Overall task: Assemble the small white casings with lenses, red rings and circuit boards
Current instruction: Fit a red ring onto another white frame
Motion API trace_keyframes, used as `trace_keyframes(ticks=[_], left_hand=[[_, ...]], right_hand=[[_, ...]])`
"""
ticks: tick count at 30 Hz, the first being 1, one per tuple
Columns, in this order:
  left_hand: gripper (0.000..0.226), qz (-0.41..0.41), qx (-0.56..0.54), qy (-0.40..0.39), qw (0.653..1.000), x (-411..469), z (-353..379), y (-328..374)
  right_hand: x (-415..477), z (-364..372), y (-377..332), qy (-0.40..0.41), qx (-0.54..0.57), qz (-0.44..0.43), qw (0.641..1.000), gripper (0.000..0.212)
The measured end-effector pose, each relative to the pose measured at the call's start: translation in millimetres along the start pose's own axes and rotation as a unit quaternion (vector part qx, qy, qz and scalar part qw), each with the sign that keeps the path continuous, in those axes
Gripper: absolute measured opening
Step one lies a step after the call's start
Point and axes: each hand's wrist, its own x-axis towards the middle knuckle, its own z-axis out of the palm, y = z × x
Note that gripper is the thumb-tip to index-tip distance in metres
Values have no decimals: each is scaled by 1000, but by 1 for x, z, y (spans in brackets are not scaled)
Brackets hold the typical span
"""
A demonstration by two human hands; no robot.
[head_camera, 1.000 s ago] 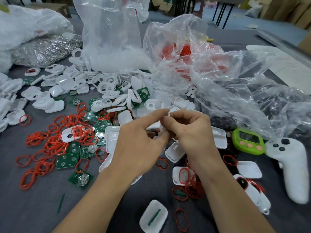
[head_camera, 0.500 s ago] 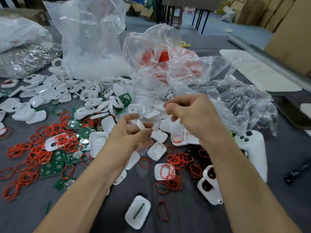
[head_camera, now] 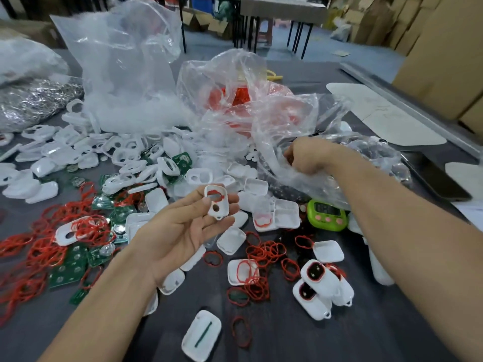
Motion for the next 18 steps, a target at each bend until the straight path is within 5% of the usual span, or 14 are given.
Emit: trace_keyframes(ticks=[6, 11, 14, 18], left_hand=[[35, 0, -6, -3, 1000, 0, -1, 1], [39, 2, 3, -11, 1000, -1, 0, 0], [44, 8, 9, -11, 1000, -1, 0, 0], [46, 32, 9, -11, 999, 1, 0, -1]], right_hand=[[-6, 3, -3, 72, -41, 8, 997, 27], [-23, -14, 5, 226, 109, 86, 964, 16], [-47, -24, -12, 307, 338, 55, 888, 14], [-80, 9, -70, 137, 657, -55, 739, 20]])
